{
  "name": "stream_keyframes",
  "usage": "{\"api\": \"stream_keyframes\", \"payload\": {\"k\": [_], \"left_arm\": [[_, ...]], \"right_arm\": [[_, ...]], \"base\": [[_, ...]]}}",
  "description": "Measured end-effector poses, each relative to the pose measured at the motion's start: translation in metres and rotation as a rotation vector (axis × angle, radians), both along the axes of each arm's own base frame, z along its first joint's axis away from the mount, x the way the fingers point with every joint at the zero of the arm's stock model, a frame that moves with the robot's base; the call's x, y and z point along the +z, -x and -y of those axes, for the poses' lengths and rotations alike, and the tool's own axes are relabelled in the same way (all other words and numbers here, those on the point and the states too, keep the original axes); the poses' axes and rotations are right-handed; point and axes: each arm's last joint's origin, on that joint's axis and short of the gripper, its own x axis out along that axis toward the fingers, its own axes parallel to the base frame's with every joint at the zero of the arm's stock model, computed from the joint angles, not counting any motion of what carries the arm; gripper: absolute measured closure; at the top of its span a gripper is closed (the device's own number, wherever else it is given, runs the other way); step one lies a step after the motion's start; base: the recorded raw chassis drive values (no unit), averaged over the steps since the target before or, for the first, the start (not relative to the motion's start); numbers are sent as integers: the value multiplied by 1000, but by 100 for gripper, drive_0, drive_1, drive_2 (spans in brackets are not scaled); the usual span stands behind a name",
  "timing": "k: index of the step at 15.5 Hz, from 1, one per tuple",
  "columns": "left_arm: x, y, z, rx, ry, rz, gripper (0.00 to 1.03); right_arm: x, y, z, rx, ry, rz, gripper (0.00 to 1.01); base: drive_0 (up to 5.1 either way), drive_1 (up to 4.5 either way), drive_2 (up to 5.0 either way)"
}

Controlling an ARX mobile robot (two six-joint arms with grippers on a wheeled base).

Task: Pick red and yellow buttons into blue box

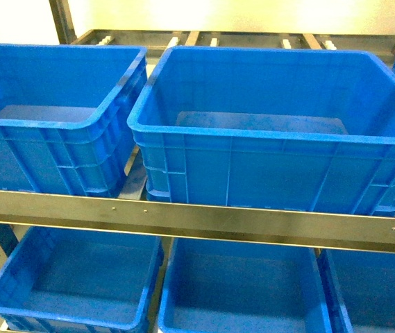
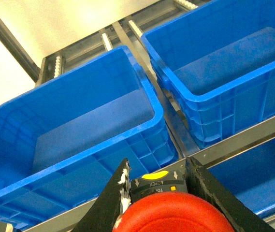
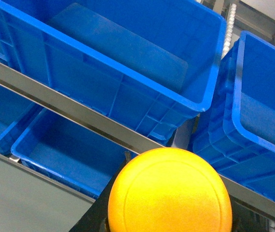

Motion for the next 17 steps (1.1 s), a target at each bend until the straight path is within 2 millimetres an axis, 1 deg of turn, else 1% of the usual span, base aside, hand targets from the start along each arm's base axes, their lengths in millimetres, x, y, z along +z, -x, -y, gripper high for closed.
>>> {"api": "stream_keyframes", "payload": {"k": [9,12,17], "left_arm": [[0,0,0,0,0,-1,74],[-1,0,-1,8,0,-6,74],[0,0,1,-10,1,-1,74]], "right_arm": [[0,0,0,0,0,0,74],[0,0,0,3,-1,2,74],[0,0,0,-6,2,2,74]], "base": [[-3,413,-419],[327,58,-389],[0,0,0]]}}
